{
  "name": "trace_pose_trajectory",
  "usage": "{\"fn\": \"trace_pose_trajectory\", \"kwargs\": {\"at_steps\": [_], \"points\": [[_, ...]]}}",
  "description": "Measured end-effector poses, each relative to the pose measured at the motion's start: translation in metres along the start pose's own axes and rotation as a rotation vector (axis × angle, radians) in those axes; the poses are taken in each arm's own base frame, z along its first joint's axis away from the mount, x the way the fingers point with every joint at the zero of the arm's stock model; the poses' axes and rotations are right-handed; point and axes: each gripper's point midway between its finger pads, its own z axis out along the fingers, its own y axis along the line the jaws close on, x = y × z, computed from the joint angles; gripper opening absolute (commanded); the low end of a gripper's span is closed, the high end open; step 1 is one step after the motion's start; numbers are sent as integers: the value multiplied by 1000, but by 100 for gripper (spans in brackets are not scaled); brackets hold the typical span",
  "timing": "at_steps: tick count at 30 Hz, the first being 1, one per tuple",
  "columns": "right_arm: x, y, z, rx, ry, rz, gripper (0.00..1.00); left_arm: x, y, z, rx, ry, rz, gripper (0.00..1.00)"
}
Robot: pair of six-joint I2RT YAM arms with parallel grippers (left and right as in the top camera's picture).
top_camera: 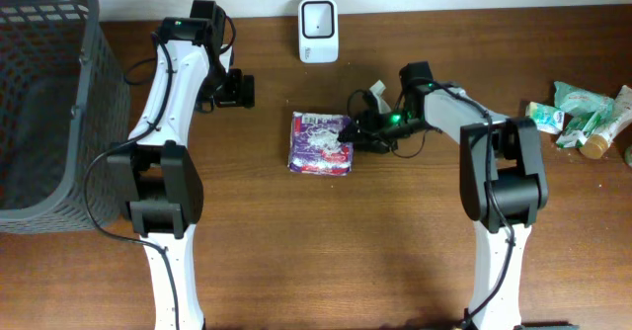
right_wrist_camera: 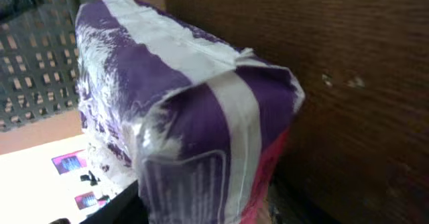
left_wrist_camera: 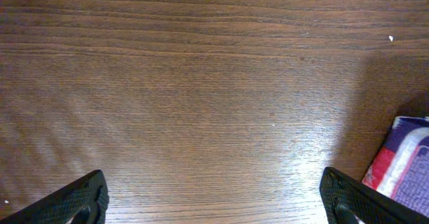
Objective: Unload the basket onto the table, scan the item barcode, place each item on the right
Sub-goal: 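Grasp the purple package with the right gripper and lift it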
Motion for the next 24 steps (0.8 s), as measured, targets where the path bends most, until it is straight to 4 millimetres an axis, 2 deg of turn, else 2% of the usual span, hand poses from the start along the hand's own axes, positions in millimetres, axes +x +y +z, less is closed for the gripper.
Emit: {"fn": "trace_pose_trajectory", "kwargs": {"at_steps": [1,2,6,10,12,14,15,17,18,19,21,24], "points": [[-1,4,4,-11,0,-18,25,0,0,0,0,0,0,99],[0,10,10,-24,6,-28,6,0,0,0,0,0,0,99],[2,20,21,-38,22,-15,4,0,0,0,0,0,0,99],[-3,16,8,42,17,62,4,0,0,0,0,1,0,99],[-6,15,-20,238,-7,103,4,0,0,0,0,1,0,99],[-15,34,-67,447,-87,67,4,0,0,0,0,0,0,99],[-17,44,-92,550,-133,44,4,0,0,0,0,0,0,99],[-18,78,-171,842,-302,-23,4,0,0,0,0,0,0,99],[-10,81,-198,984,-345,-24,4,0,0,0,0,1,0,99],[-2,77,-217,1116,-362,-10,4,0,0,0,0,0,0,99],[6,56,-236,1329,-366,27,4,0,0,0,0,0,0,99],[13,12,-235,1518,-293,79,4,0,0,0,0,0,0,99]]}}
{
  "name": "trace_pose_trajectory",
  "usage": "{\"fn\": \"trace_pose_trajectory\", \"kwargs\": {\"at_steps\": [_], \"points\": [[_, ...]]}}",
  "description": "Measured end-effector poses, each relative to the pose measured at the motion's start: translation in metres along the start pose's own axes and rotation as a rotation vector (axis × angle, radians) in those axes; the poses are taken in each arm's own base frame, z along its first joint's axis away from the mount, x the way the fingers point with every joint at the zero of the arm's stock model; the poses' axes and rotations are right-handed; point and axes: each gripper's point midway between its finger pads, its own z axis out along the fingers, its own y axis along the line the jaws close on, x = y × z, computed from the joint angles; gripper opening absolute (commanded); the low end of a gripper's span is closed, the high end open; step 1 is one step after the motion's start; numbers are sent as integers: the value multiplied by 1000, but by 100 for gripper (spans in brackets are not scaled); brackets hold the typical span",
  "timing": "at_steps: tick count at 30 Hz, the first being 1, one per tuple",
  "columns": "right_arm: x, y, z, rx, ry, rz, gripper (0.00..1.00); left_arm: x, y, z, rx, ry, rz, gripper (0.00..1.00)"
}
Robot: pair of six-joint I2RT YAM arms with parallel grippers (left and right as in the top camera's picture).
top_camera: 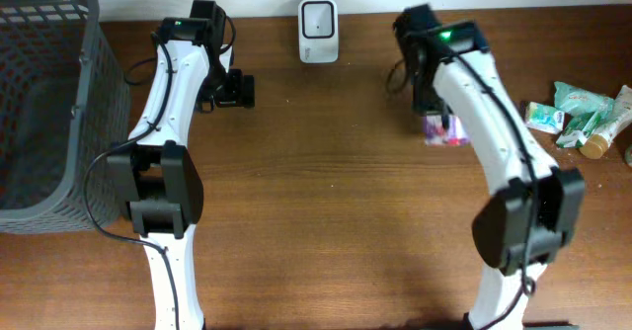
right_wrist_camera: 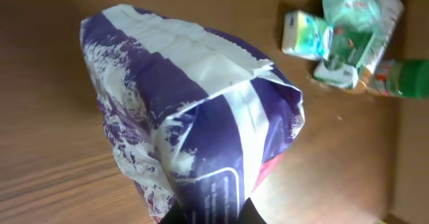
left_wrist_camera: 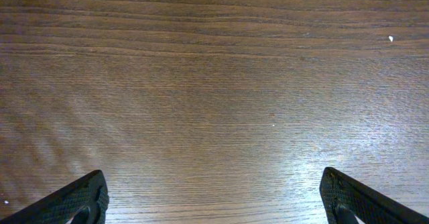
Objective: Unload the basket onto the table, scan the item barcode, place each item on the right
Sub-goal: 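Grasp the purple package with the right gripper and lift it, then raise the purple package to the white scanner with the right gripper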
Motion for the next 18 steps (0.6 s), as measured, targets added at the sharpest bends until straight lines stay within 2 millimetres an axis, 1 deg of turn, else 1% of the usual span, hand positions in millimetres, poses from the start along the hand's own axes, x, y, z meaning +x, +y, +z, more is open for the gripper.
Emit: {"fn": "trace_pose_trajectory", "kwargs": {"at_steps": [1,2,3,4,5,6,7,8,9,10,11,12,13,14,15,16,17,18], "points": [[6,3,13,37,26,-7,5,0,0,0,0,0,0,99],[10,6,20,56,40,-11,17,0,0,0,0,0,0,99],[14,13,25,69,48,-17,22,0,0,0,0,0,0,99],[16,24,26,70,44,-27,26,0,0,0,0,0,0,99],[19,41,22,42,33,-45,33,0,0,0,0,0,0,99],[20,57,16,5,18,-53,46,0,0,0,0,0,0,99],[19,74,11,-47,2,-52,67,0,0,0,0,0,0,99],[20,102,1,-133,-21,-62,77,0,0,0,0,0,0,99],[22,119,-6,-184,-30,-74,83,0,0,0,0,0,0,99],[27,138,-14,-248,-31,-89,83,0,0,0,0,0,0,99],[32,149,-20,-286,-24,-108,86,0,0,0,0,0,0,99],[34,157,-27,-329,-12,-112,93,0,0,0,0,0,0,99],[32,161,-34,-369,-7,-112,96,0,0,0,0,0,0,99],[25,160,-44,-407,-5,-93,99,0,0,0,0,0,0,99],[16,151,-54,-433,-5,-72,99,0,0,0,0,1,0,99],[2,137,-62,-458,-14,-41,100,0,0,0,0,0,0,99],[-13,119,-64,-482,-21,-13,100,0,0,0,0,0,0,99],[-25,100,-59,-511,-22,5,100,0,0,0,0,0,0,99]]}}
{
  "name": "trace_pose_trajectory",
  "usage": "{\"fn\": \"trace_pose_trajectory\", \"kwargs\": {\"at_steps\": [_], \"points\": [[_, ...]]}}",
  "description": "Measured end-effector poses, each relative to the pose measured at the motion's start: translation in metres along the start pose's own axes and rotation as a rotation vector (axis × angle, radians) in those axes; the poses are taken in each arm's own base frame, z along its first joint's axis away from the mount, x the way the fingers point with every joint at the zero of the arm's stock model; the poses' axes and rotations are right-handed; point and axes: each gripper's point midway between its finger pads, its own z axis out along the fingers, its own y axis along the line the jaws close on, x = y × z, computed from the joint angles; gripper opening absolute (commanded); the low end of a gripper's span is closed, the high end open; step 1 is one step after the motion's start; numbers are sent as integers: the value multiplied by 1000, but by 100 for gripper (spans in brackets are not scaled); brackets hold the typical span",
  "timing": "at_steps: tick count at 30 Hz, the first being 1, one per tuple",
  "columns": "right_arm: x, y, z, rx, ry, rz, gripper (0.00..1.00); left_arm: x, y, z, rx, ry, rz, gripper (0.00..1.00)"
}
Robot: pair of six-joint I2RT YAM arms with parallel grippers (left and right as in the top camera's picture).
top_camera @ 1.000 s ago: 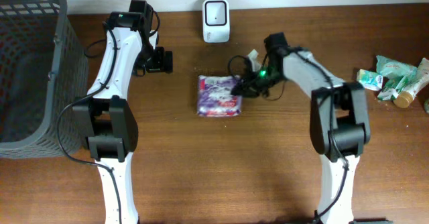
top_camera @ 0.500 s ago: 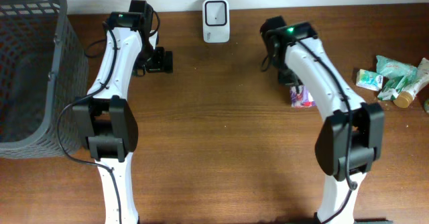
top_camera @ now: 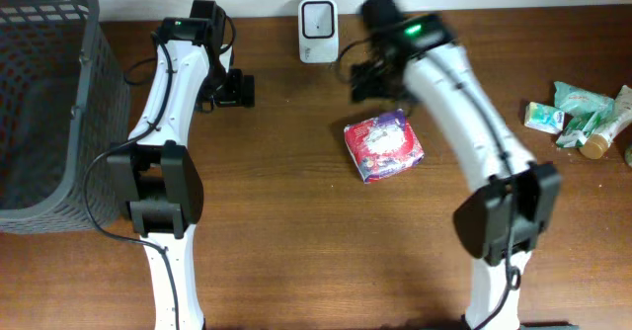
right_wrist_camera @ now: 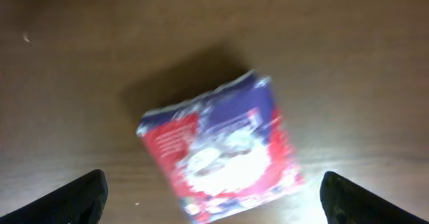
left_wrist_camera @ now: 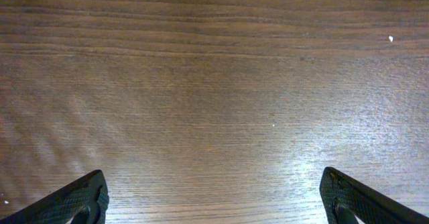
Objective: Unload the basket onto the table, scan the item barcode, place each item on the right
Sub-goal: 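Raise the purple package to the white scanner with the right gripper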
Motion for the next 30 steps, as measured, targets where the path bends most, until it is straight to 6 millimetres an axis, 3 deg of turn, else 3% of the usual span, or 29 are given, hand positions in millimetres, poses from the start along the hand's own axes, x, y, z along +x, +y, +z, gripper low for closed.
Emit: {"fn": "trace_pose_trajectory", "kwargs": {"at_steps": [3,4,7,11,15,16,17,18,21,26,28,30], "points": [[-3,-52,3,-83,82,-29,99,0,0,0,0,0,0,99],[1,-73,4,-166,122,-66,95,0,0,0,0,0,0,99],[10,-91,20,-361,153,-130,82,0,0,0,0,0,0,99],[29,-91,64,-488,183,-138,80,0,0,0,0,0,0,99],[60,-79,107,-579,218,-132,76,0,0,0,0,0,0,99],[65,-73,115,-614,209,-129,72,0,0,0,0,-1,0,99],[68,-68,121,-654,190,-127,49,0,0,0,0,1,0,99],[77,-60,125,-709,196,-112,39,0,0,0,0,0,0,99],[84,-49,124,-793,198,-88,4,0,0,0,0,0,0,99],[76,-39,112,-863,205,-10,4,0,0,0,0,0,0,99],[50,-32,97,-878,159,3,4,0,0,0,0,0,0,99],[7,-19,76,-894,50,-12,4,0,0,0,0,0,0,99]]}}
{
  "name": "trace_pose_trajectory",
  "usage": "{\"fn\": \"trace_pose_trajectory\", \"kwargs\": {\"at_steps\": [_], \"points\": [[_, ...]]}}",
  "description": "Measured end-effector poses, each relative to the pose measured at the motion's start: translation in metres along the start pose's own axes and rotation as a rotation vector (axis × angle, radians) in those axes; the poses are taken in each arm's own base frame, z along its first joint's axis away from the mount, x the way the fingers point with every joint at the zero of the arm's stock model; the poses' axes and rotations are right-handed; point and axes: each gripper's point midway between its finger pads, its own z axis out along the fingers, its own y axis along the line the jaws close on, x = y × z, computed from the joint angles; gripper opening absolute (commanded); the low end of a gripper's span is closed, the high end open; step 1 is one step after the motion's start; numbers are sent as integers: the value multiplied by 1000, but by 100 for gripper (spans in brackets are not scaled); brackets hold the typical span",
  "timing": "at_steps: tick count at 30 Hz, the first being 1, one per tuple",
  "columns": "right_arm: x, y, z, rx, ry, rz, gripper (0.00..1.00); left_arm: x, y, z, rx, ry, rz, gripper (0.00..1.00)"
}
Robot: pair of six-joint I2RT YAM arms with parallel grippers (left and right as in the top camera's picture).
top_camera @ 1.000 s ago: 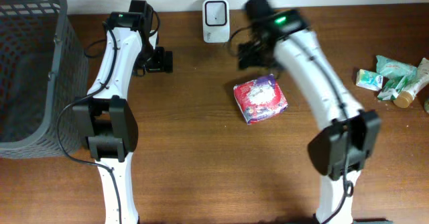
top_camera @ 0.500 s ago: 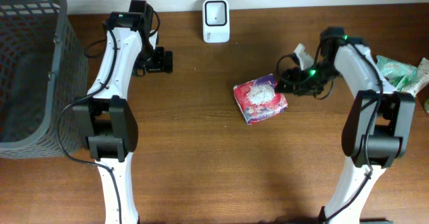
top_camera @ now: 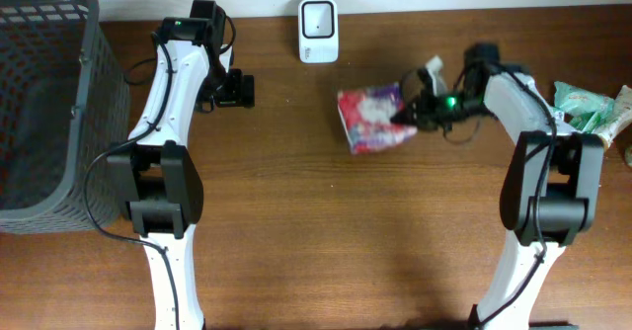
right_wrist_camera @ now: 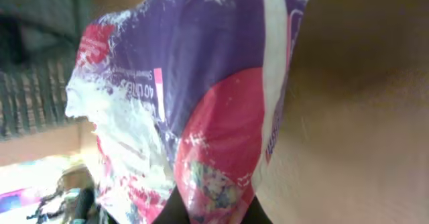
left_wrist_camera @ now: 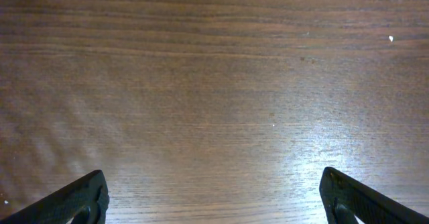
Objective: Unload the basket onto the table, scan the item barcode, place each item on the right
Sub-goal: 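Raise the purple package to the white scanner with the right gripper, then carry the purple package to the right edge and release it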
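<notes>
The item is a purple, red and white soft packet (top_camera: 371,119), below and right of the white barcode scanner (top_camera: 318,31) at the table's back edge. My right gripper (top_camera: 405,118) is shut on the packet's right end; the right wrist view shows the packet (right_wrist_camera: 194,96) filling the frame, pinched between the dark fingers at the bottom. My left gripper (top_camera: 237,90) is open at the back left over bare wood, and its fingertips (left_wrist_camera: 80,200) frame nothing.
A dark grey mesh basket (top_camera: 44,93) fills the left side of the table. Several green and white packages and a bottle (top_camera: 583,113) lie at the far right edge.
The packet lay free on the table centre-right with my right gripper open above it. Now my right gripper is shut on its right end, slightly farther back and left. The left arm is unchanged.
My right gripper first held the packet at table centre, then held it farther right near the pile of packages. Then the packet lay released, red face up, with the gripper open over it. Now the gripper grips it again from the right, below the scanner.
</notes>
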Motion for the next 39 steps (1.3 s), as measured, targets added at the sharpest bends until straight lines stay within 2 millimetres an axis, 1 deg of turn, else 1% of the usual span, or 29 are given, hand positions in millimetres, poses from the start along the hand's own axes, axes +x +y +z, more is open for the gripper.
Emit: {"fn": "trace_pose_trajectory", "kwargs": {"at_steps": [1,2,3,4,5,7,9,11,13,15,18,21,23,24,25,26,27,28,29,30,31,32,33,34,35,36,37,38,39], "points": [[-22,14,-1,-10,-54,-46,4,0,0,0,0,0,0,99],[-52,37,-1,-32,-135,-116,4,0,0,0,0,1,0,99],[-74,60,1,-56,-203,-169,4,0,0,0,0,1,0,99],[-88,83,9,-69,-251,-171,4,0,0,0,0,0,0,99],[-93,87,15,-56,-272,-155,4,0,0,0,0,1,0,99],[-116,95,23,0,-380,-156,4,0,0,0,0,0,0,99],[-131,111,31,29,-466,-159,4,0,0,0,0,0,0,99],[-144,126,39,13,-542,-169,4,0,0,0,0,0,0,99],[-156,129,46,-20,-598,-159,4,0,0,0,0,0,0,99],[-165,118,56,-41,-636,-121,4,0,0,0,0,0,-1,99],[-165,96,73,-34,-624,-56,4,0,0,0,0,1,-1,99],[-165,95,71,-46,-620,-48,4,0,0,0,0,1,-1,99],[-165,90,63,-70,-595,-36,4,0,0,0,0,0,-1,99],[-168,78,51,-67,-583,-7,4,0,0,0,0,0,-1,99],[-169,61,36,-41,-576,36,4,0,0,0,0,1,0,99],[-166,40,21,5,-559,82,4,0,0,0,-1,1,0,99],[-159,10,-4,81,-544,144,4,0,0,0,0,2,0,99],[-155,-8,-27,143,-549,181,4,0,0,0,-1,1,0,99],[-152,-30,-61,227,-579,210,5,0,0,0,0,1,0,99],[-146,-42,-80,281,-584,229,5,0,0,0,0,-1,0,99],[-136,-59,-115,368,-600,252,5,0,0,0,0,0,0,99],[-134,-68,-139,414,-626,248,5,0,0,0,0,0,-1,99],[-127,-82,-162,465,-636,262,11,0,0,0,0,0,-1,99],[-116,-98,-179,512,-629,287,39,0,0,0,0,0,0,99],[-112,-105,-186,535,-627,290,40,0,0,0,0,1,-1,99],[-101,-121,-198,592,-617,323,41,0,0,0,0,0,-1,99],[-98,-128,-204,621,-618,330,41,0,0,0,0,0,-1,99],[-91,-137,-211,664,-612,355,47,0,0,0,0,0,0,99],[-80,-146,-217,712,-595,386,61,0,0,0,0,1,-1,99]]}}
